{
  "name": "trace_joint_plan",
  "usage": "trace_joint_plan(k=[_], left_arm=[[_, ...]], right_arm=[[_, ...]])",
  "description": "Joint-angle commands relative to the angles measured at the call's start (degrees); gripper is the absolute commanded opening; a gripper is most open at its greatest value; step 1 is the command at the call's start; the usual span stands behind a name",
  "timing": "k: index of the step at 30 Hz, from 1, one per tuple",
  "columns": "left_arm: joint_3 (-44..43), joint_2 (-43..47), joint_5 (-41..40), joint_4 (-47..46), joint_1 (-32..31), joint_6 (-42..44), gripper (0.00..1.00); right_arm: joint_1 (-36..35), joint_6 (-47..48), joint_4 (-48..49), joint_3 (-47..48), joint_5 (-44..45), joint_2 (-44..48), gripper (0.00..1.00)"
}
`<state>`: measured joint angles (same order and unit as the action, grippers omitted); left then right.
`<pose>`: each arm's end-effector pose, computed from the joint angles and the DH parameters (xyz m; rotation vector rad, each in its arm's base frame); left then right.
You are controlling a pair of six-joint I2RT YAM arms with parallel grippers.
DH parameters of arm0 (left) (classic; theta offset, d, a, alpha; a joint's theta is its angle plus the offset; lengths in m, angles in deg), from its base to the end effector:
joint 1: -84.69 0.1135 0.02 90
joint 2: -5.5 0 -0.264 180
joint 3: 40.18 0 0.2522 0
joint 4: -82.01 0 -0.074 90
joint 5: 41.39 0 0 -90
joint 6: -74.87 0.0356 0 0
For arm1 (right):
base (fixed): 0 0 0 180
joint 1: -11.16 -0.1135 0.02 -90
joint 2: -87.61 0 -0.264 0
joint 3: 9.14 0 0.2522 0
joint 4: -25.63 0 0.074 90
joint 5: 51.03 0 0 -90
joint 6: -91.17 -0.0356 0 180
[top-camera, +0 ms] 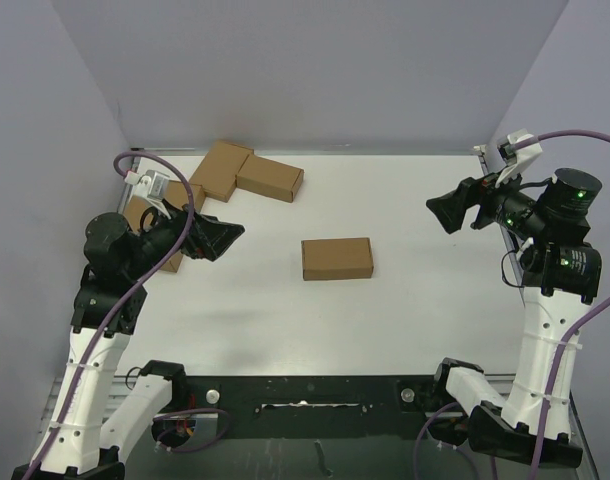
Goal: Fold the paper box
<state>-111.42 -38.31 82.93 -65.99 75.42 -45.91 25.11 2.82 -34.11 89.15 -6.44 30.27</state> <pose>0.1511 -0.0450 0.4042 0.1563 1.7321 -1.0140 0.1631 -0.0144 0.4692 -0.3352 1.8034 0.5576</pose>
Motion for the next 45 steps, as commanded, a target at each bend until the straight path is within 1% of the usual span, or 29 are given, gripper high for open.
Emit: trace_joint_plan(k=[1,45], left_arm=[[0.2,1.1,-0.8,-1.8,0.2,1.1,0.98],[0.8,1.3,-1.3,-1.6,0.2,1.4,0.98]], right_arm=[[0.3,-0.2,1.5,0.9,0.2,1.1,0.98],[0.2,0.8,1.3,0.7,0.7,1.5,0.98]])
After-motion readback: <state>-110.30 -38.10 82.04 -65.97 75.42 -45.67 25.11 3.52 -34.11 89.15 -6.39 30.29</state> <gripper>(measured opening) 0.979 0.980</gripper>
